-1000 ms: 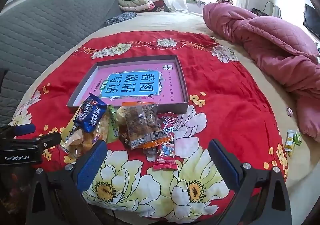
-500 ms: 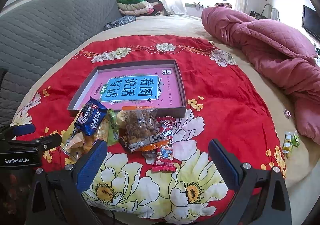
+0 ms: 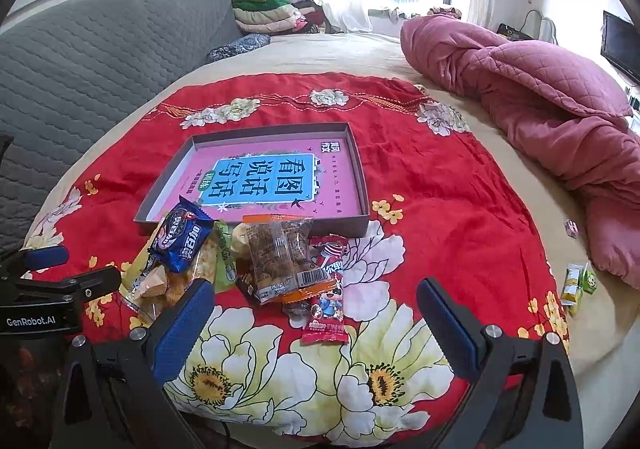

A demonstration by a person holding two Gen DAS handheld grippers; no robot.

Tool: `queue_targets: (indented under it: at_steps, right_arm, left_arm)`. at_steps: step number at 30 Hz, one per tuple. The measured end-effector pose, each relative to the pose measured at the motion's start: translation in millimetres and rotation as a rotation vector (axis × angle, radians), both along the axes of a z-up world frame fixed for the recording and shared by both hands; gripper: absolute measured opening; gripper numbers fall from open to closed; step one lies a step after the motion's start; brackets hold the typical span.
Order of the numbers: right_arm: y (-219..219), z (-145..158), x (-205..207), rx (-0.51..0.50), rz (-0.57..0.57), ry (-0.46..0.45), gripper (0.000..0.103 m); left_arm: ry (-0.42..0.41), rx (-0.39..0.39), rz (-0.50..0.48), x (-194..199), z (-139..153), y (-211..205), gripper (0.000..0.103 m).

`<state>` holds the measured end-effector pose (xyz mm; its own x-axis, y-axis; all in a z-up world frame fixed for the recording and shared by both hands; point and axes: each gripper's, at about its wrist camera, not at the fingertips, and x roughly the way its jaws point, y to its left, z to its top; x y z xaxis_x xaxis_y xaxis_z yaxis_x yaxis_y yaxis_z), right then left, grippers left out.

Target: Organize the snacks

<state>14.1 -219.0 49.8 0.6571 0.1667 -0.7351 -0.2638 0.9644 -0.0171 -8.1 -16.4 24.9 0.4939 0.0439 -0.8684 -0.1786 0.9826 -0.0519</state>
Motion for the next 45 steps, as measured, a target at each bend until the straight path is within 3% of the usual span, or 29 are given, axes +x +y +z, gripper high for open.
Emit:
queue_targets:
  at_steps: [31, 45]
  right_arm:
    - [-2, 0, 0, 0.000, -0.007, 0.009, 0.102]
    - [3, -10, 5, -0.003, 0.018, 0.021, 0.101]
  left_arm:
    - [0.011, -0.002, -0.001, 0, -4, 0, 0.099]
    - [0.017, -0.055, 0.022, 5, -10, 18, 0.099]
